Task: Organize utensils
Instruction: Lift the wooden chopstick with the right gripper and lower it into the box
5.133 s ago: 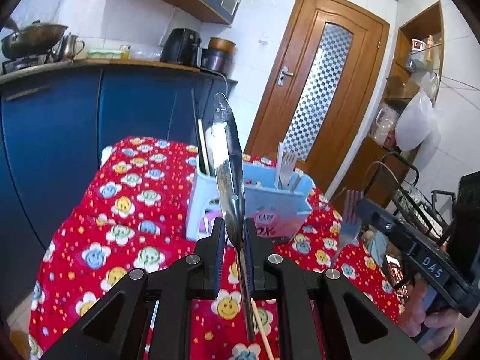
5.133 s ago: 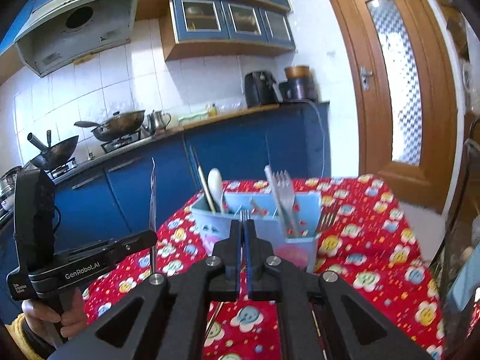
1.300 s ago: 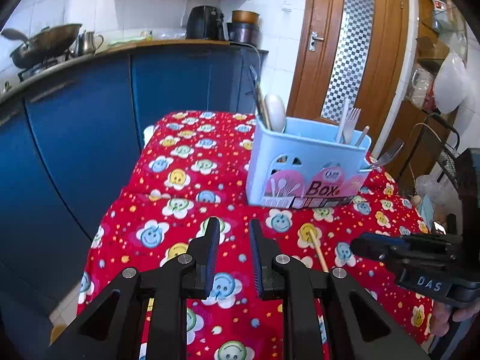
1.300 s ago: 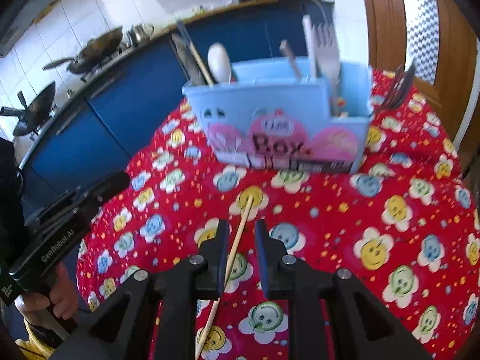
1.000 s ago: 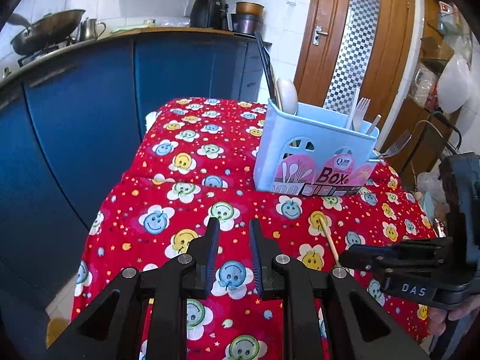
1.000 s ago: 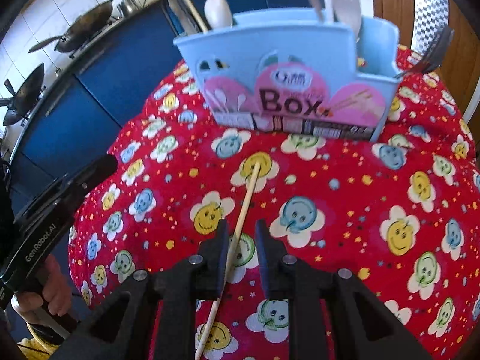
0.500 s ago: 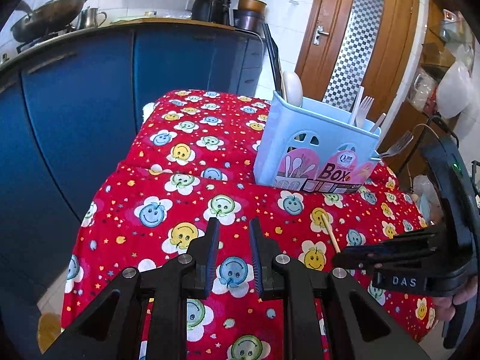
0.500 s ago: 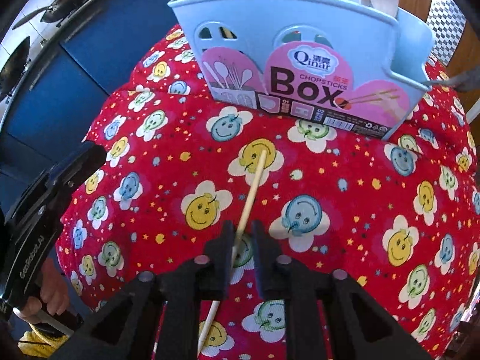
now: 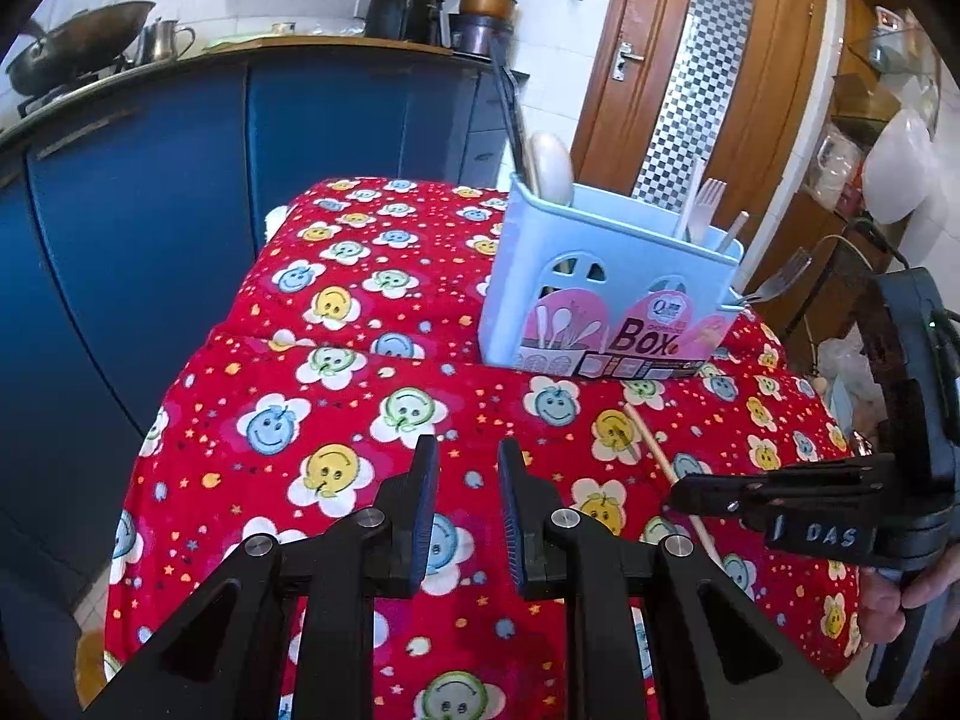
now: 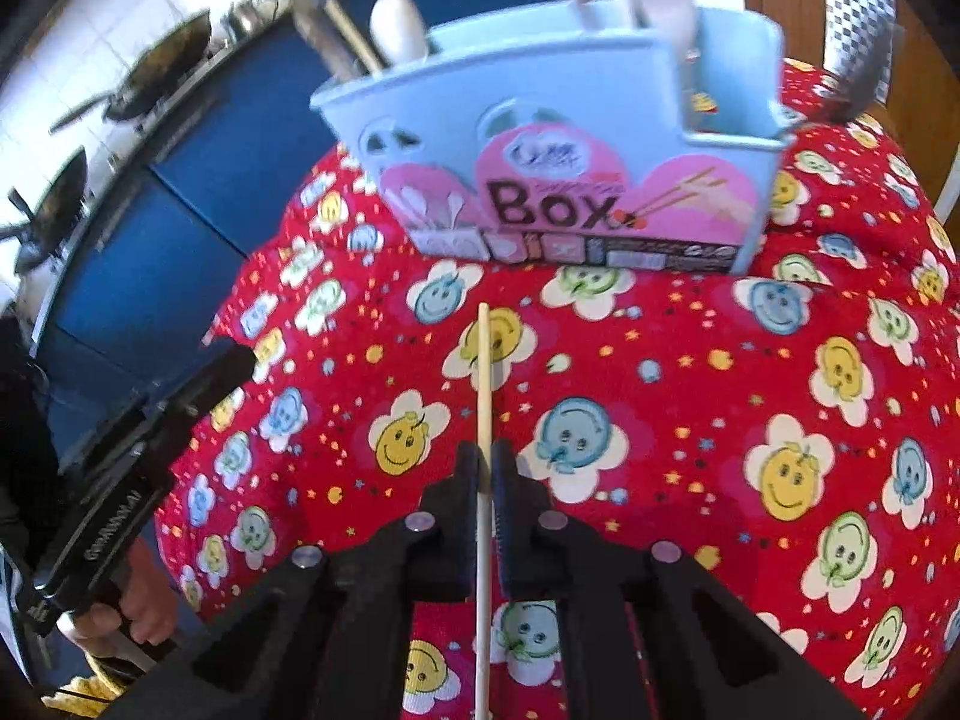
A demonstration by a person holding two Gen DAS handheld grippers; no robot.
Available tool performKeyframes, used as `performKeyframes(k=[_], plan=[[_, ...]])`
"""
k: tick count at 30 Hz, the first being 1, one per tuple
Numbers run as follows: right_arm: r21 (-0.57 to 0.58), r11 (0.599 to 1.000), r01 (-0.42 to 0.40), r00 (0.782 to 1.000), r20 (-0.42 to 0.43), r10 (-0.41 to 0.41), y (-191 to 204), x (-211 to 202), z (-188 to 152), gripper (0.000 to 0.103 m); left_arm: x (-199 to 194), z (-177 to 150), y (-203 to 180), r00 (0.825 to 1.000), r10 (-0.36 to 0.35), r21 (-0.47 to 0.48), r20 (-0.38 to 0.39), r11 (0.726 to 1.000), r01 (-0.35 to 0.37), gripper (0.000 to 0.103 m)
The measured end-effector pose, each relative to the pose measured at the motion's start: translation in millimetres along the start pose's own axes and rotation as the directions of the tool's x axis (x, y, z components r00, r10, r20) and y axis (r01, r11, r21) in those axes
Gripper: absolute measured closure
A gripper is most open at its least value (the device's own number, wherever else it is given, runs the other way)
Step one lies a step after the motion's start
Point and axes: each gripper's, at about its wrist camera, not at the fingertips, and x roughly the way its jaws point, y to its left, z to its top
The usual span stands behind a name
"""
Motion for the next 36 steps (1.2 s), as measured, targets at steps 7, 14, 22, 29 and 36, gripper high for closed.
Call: performKeyframes(k=[7, 14, 22, 29, 36], plan=[[0.047, 0.997, -0.057, 0.985, 0.166, 0.049, -24, -39, -7, 0.097, 3, 5, -12, 1.0, -0.01, -0.002, -0.007, 1.0, 0.01, 0.083], [0.056, 0.994, -0.099, 0.937, 0.342, 0.074, -46, -77, -2, 0.097, 6, 10, -25, 1.0, -0.013, 0.001, -0.004, 1.0, 0.013, 0.083], [0.01, 0.993, -0.114, 0.866, 0.491, 0.094, -48, -103, 22, 0.097, 10, 18, -37, 1.0, -0.01, -0.012, 0.014, 1.0, 0.01, 0.083], [-0.016, 0.999, -0.047, 0.796, 0.604, 0.047, -49, -113, 53, 0.097, 16, 22, -42, 1.0, -0.011, -0.015, 0.018, 1.0, 0.011, 0.083], [-0.019, 0.995, 0.1, 0.68, 0.731, -0.054, -45, -105, 84, 0.096, 22, 24, -41, 1.0, -0.015, -0.025, 0.024, 1.0, 0.015, 0.083]])
